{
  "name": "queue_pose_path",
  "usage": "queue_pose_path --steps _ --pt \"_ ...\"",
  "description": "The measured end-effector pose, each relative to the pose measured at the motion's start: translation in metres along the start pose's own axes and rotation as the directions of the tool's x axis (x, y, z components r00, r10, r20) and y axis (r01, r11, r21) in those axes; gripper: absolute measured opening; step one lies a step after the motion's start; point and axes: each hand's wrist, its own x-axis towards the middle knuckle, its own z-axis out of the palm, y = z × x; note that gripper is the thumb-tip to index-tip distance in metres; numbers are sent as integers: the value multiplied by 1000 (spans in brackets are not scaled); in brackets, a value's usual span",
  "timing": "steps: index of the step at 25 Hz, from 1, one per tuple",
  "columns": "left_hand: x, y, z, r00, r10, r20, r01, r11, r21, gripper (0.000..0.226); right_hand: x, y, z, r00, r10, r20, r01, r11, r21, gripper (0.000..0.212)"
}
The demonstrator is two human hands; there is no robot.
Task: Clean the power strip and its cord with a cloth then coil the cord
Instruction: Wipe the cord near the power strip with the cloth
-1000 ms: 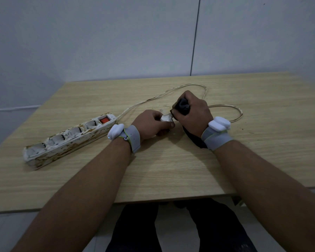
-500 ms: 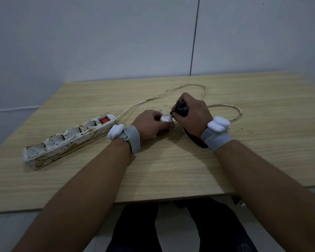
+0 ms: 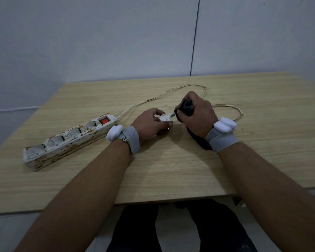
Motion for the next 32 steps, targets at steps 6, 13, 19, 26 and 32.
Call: queue_pose_path --steps 6,13,19,26,32 --pt "1 0 1 1000 -10 -13 11 1000 16 43 1 2 2 997 60 -40 -59 998 26 33" --pt "1 -1 3 999 14 -34 -13 999 30 38 5 -6 8 995 -59 79 60 998 -19 22" --pt "-1 -1 2 999 35 -31 -33 998 59 29 7 -5 5 1000 -20 2 20 1000 -22 25" --pt "-1 0 3 999 39 -27 -38 998 55 29 4 -4 2 994 -52 95 55 998 -23 23" --pt "0 -2 1 999 42 -22 -41 997 60 30 6 -2 3 999 -36 27 37 998 -42 21"
